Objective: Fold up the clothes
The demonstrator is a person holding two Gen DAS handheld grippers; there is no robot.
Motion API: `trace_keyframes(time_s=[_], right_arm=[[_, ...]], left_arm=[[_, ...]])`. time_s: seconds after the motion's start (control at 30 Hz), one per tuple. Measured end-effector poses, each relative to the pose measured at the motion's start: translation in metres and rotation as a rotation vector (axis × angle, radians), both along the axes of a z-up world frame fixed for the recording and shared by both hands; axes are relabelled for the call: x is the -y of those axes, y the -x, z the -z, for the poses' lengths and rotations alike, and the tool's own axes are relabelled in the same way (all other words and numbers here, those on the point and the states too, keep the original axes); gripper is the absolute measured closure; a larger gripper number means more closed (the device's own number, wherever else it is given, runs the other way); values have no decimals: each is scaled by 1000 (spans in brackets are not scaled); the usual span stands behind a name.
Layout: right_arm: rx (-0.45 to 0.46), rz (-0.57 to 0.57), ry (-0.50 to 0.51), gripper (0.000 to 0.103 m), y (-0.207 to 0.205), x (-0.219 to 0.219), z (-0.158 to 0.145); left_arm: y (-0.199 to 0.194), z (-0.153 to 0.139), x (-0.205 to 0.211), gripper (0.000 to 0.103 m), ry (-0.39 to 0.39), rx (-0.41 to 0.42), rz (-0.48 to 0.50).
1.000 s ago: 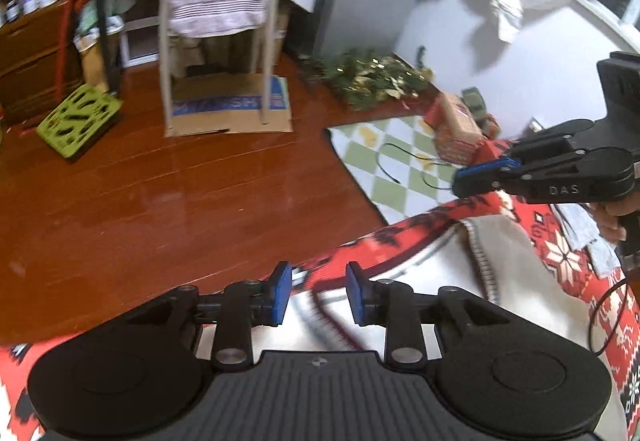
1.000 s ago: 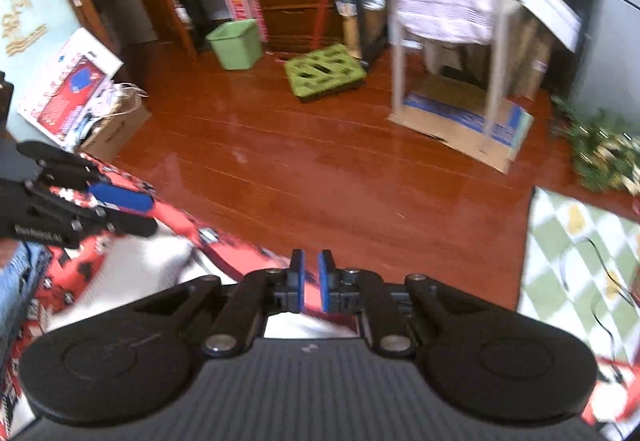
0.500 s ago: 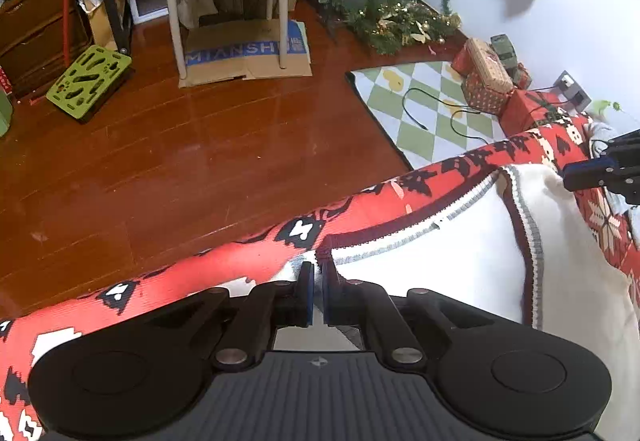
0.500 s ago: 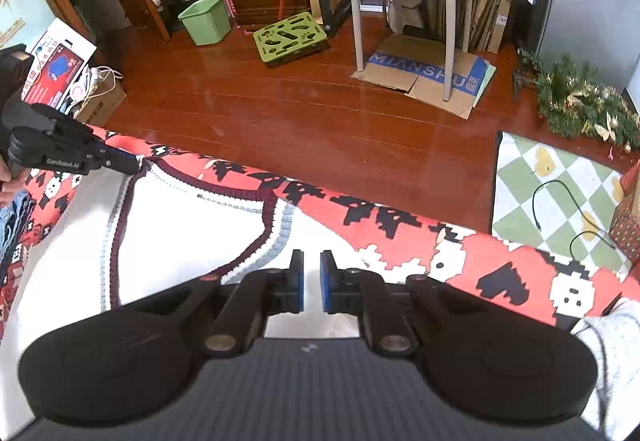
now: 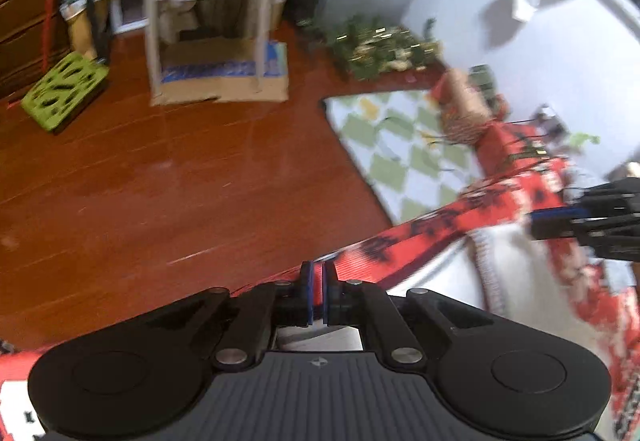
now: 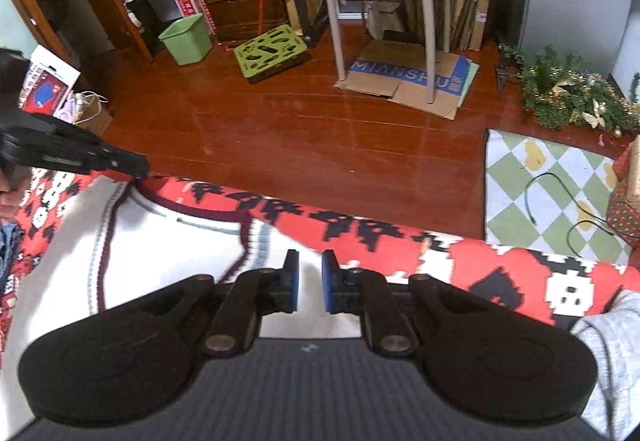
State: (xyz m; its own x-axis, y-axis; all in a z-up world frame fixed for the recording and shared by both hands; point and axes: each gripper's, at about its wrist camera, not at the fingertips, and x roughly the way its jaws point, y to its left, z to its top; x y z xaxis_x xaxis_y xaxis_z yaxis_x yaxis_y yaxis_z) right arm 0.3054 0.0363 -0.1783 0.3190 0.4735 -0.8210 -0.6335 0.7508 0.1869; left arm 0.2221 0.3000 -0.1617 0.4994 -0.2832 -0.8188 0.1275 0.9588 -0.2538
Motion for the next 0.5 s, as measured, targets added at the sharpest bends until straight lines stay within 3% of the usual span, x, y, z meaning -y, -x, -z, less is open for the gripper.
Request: trace_keyframes(time_s=[0.3,0.4,0.5], right_arm=[[-19,72,-10,90,-16,26,7],[-34,26,-15,88,-15,25,10],[-39,-13,3,83,-13,21,15]], left_arm=[[-29,-5,74,87,69,31,192],[-35,-5,92,82,79,41,249],[-40,1,106,78,37,29,296]])
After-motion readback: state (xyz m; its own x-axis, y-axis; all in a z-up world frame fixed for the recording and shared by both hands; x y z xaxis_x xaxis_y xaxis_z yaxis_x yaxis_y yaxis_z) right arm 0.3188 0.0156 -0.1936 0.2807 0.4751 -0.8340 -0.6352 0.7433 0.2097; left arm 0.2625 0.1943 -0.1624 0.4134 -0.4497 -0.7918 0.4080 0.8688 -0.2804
